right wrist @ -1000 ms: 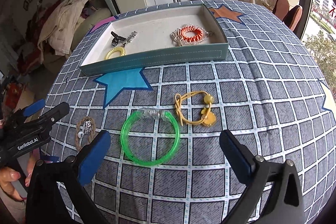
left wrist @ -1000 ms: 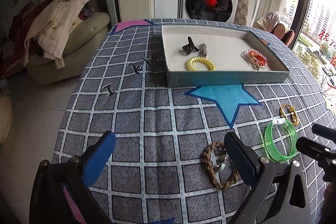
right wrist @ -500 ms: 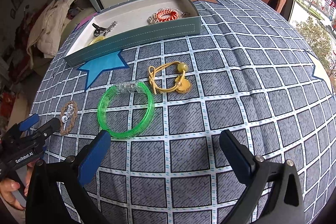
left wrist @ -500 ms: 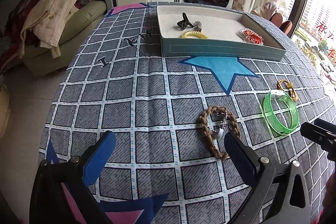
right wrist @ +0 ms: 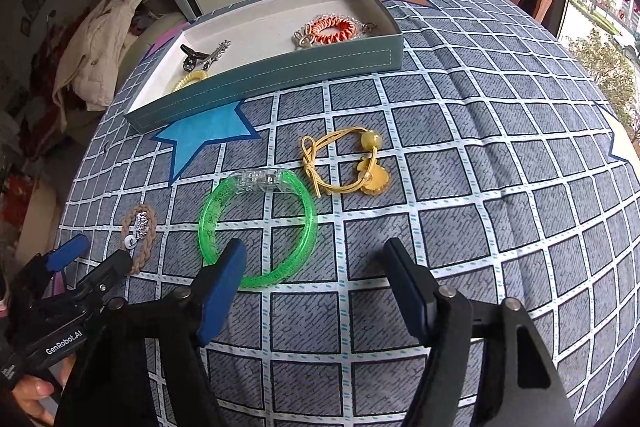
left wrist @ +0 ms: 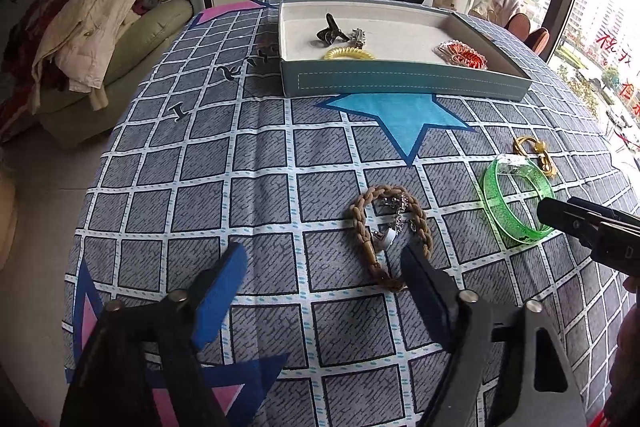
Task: Organize jewelry
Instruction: 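Grasp the braided brown bracelet with the left gripper while the right grasps the green bangle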
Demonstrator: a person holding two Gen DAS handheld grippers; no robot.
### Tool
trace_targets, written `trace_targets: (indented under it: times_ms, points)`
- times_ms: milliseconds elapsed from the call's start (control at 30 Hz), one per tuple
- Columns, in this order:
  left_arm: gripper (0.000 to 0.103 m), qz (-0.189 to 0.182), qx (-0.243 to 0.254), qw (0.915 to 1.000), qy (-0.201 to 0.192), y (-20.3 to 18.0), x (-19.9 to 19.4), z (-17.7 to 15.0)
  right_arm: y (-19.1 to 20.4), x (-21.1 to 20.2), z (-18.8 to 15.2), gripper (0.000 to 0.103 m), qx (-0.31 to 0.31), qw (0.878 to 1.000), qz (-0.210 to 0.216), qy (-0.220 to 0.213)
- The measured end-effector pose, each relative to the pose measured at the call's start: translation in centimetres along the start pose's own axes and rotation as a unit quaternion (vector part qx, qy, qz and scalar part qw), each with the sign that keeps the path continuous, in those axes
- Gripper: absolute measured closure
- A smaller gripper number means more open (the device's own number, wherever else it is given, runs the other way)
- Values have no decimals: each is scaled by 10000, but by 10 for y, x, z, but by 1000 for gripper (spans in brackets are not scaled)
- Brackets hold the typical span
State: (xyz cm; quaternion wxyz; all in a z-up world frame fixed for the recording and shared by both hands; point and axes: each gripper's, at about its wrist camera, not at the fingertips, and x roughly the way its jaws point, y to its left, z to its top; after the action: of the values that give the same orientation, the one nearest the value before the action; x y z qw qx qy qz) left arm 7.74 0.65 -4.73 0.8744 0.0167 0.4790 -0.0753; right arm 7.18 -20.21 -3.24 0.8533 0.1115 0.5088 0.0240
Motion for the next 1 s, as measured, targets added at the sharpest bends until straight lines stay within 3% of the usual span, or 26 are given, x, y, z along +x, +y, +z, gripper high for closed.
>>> trace_targets:
  times_ms: [133,267,400,500,600,700,733,800,1000]
  points:
    - [14,44,-15,10000,52,-4,2,1,9,3,2,41,-193,9998,-113,3]
    - [15,146,165,9998,25,-12,2,-1,19,7,0,42,-536,9977,-408,-19]
    - [23,170,319,9993,-16,-17,-1,-2,25,7,-4,45,-801,9947,-642,-71]
    - [38,9,375,9993,1,-20,-3,-2,26,6,-5,52,-826,9946,-626,-81]
    - [70,-85,512,9986,-18,-26,-4,-3,26,5,-6,65,-844,9946,-604,-90]
    - [78,-239,494,9985,-33,-24,-5,-4,27,4,-7,84,-858,9946,-581,-111]
    - [78,-351,421,9985,-26,-20,-6,-4,26,4,-7,91,-854,9945,-592,-123]
    - [78,-587,229,9980,-37,-12,-9,-5,24,3,-7,95,-804,9951,-556,-147]
    - [78,-838,-45,9961,-263,7,-23,-2,14,-2,-7,95,-585,9972,-417,-225]
